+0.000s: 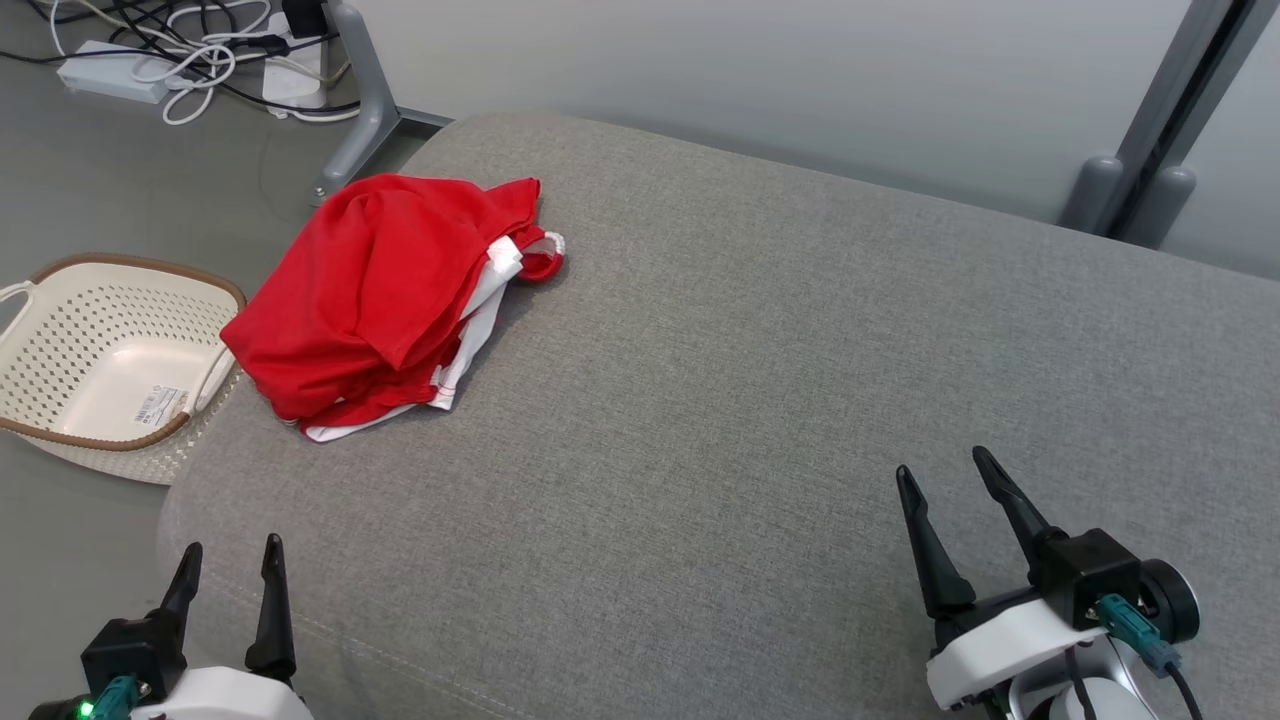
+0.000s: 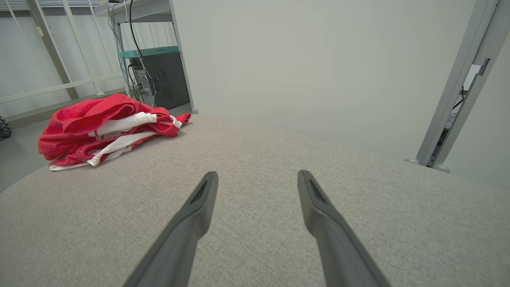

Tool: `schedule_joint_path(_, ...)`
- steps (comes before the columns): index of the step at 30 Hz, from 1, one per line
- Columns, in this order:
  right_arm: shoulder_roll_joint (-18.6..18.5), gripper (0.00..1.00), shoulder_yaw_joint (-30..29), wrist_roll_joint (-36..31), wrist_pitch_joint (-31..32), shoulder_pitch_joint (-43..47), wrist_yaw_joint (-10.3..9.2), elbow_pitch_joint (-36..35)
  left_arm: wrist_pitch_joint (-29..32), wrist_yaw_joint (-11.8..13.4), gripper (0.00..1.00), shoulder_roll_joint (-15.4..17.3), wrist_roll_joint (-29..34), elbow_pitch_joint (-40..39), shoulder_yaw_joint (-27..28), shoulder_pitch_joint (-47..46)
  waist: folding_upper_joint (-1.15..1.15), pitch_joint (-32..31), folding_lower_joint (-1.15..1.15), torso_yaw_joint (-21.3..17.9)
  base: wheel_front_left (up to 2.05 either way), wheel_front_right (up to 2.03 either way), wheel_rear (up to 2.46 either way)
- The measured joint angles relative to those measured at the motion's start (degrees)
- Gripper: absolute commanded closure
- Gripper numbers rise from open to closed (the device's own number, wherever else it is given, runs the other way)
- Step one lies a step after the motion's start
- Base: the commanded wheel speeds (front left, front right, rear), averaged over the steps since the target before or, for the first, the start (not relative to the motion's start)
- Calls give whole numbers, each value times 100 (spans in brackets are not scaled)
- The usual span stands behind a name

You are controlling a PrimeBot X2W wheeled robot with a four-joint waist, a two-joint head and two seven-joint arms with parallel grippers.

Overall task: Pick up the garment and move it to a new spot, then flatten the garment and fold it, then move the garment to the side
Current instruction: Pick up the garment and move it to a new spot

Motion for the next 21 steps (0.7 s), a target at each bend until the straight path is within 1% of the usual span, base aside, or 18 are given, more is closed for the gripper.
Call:
schedule_joint_path(5, 1, 0, 34, -36, 0, -38, 0, -3, 0, -9, 0, -24, -98, 7, 109, -36, 0, 96, 0, -122, 0, 0, 0)
schedule_joint_path(11, -2, 0, 74, -112, 0, -215, 0, -125, 0, -101, 0, 35, -283, 167, 167, -521, 0, 337, 0, -400, 0, 0, 0)
schedule_joint_path(16, 0, 0, 200, -133, 0, -336, 0, -264, -1, -125, 0, 298, -390, 457, 158, -1155, 0, 591, 0, -685, 0, 0, 0)
schedule_joint_path(21, 0, 0, 271, -156, 0, -596, 0, -487, -1, -143, 0, 784, -522, 899, 112, -2000, 0, 976, 0, -955, 0, 0, 0)
